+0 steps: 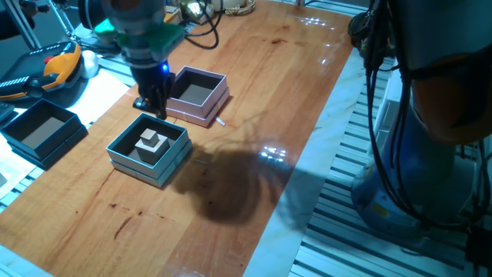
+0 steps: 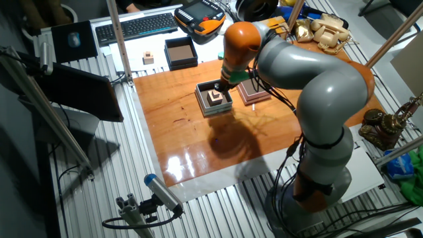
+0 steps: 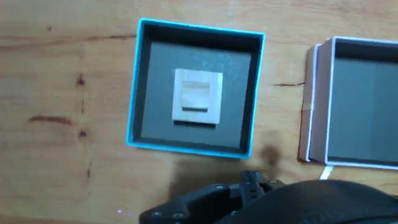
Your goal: Move an object from one box to another
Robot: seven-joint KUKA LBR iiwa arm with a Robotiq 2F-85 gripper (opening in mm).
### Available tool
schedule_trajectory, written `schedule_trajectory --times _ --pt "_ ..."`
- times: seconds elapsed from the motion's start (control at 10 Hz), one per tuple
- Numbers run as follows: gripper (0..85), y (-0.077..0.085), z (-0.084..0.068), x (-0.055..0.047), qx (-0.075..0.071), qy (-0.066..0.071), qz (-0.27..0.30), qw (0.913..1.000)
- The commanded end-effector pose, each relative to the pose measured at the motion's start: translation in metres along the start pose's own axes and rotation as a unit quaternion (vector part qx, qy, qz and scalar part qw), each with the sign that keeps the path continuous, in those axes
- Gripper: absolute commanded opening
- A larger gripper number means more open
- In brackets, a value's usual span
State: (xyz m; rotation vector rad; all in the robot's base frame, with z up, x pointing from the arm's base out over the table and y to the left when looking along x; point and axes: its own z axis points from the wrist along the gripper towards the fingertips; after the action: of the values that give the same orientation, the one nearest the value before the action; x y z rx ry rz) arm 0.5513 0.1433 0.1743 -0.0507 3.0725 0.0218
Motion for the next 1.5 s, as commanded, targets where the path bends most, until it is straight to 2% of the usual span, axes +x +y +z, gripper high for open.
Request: schedule_trajectory --times 0.0,0.2,0.5,0.8,1.0,1.2,1.3,1.4 --pt "0.0 0.001 0.007 -0.002 -0.003 -0.002 0.001 1.0000" --pt "0.0 0.004 0.022 -0.007 -0.007 -0.010 0.004 0.9999" --pt "0.0 0.010 0.026 -0.015 -0.005 -0.008 0.009 0.9999" --pt "0.0 0.013 0.025 -0.025 -0.001 0.001 0.007 1.0000" --pt "0.0 0.012 0.024 -0.028 -0.009 0.002 0.012 0.9999" --pt "0.0 0.012 0.027 -0.031 -0.004 -0.002 0.033 0.9995" --pt "0.0 0.013 0.029 -0.033 0.007 -0.004 0.044 0.9990" --pt "0.0 0.012 0.031 -0.033 0.010 -0.005 0.051 0.9986"
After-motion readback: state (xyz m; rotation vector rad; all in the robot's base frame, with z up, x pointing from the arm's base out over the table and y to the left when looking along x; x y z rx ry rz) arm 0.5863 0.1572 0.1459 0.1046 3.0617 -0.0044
